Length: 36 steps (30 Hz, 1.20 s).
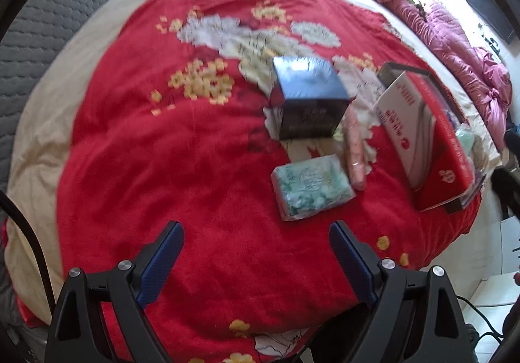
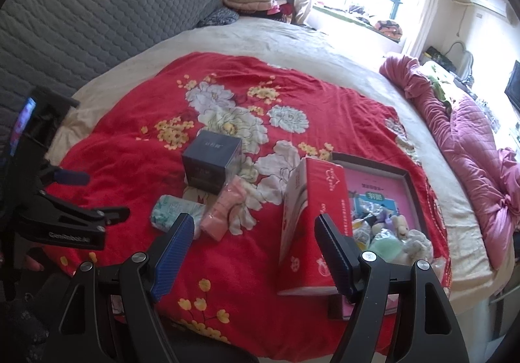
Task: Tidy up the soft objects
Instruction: 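Grasp the green Flower tissue packet with the left tool while the right tool grasps the pink bagged item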
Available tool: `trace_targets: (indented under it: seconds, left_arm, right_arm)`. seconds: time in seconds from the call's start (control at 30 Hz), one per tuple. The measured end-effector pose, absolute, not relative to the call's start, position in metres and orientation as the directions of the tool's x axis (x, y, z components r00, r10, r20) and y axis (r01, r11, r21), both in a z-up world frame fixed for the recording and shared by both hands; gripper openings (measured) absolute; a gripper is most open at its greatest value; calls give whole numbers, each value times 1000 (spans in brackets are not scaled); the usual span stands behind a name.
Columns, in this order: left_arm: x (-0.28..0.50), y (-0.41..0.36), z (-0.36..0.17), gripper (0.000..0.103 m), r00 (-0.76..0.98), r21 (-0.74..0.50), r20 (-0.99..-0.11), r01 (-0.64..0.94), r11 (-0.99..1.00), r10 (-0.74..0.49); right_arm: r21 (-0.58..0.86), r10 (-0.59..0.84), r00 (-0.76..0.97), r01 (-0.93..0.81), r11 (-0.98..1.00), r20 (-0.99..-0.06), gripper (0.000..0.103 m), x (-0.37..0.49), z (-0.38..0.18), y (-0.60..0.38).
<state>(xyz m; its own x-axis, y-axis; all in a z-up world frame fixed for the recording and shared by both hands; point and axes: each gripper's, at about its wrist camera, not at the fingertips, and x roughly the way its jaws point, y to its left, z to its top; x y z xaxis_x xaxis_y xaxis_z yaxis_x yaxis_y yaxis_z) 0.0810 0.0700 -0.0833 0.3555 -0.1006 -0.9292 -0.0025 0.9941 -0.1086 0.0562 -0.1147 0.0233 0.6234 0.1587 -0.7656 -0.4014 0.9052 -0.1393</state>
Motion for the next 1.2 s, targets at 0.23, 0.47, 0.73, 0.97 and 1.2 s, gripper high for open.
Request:
trace_targets:
  seconds: [0.23,0.47,0.73,0.97,1.2]
  left_arm:
    - [104,66,-118,91,301,-142,-942,32,989,-145]
    - [120,36,-119,91,321,-43,-932,356,933,-166]
    - [139,17,-137,91,253,-66,-938,542,838,-238]
    - [145,-2,-157,91,209,-52,-949,635,771,-236]
    - [154,7,-157,81,186,-165,-920,617,770,-346]
  right_arm:
    - [-144,153,591,-425,894,-792,77,76,6,-102]
    - [-142,155,578,-436,889,-801,77,94,-2,-97]
    - [-144,141,557,-436,888,-819,77,114,-14,-99]
    - [-173,102,535,-439,881,-838,77,127,-28,-96]
    - [-194,66,504,-446,874,-861,77,138,-43,-91]
